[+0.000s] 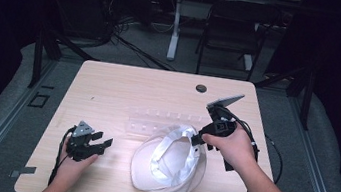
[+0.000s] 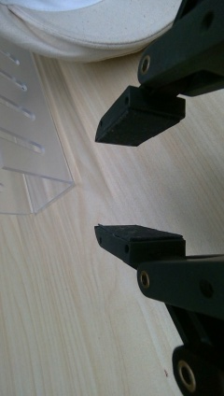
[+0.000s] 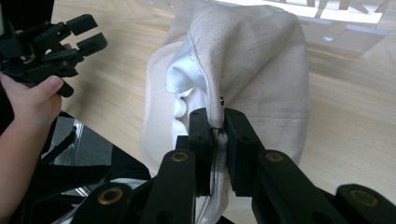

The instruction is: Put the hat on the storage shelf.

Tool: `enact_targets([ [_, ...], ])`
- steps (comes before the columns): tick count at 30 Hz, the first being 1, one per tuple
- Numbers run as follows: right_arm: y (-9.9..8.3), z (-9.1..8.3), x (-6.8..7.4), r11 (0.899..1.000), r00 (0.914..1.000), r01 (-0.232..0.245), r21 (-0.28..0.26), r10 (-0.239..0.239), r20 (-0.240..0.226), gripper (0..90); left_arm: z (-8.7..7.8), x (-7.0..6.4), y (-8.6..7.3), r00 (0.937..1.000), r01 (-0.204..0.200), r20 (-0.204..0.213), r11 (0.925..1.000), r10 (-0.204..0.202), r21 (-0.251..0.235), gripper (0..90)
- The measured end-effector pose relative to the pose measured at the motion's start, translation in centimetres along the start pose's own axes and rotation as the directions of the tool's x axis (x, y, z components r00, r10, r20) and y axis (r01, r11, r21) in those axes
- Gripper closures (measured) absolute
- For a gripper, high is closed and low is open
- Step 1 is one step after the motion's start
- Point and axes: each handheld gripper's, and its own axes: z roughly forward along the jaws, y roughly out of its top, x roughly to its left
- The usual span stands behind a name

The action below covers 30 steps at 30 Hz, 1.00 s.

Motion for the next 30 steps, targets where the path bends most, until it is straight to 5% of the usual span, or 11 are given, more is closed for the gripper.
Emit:
enact_targets([
  [9, 0.7, -2.0, 1.8, 0.999, 0.9997, 0.024, -0.022, -0.024, -0.008, 82.1, 0.0, -0.2, 0.0, 1.0000, 0.000, 0.005, 1.0000, 0.000, 0.005, 48.6],
  [22, 2.4, -4.8, 4.9, 0.997, 0.9857, 0.083, -0.004, -0.082, 0.148, 82.1, 0.1, -0.4, 0.0, 0.9999, -0.007, 0.010, 0.9999, 0.006, 0.011, 48.7],
  [30, 3.4, -6.4, 5.7, 0.994, 0.9612, 0.112, 0.003, -0.109, 0.254, 82.1, 0.2, -0.6, 0.0, 0.9998, -0.018, 0.013, 0.9998, 0.018, 0.012, 48.7],
])
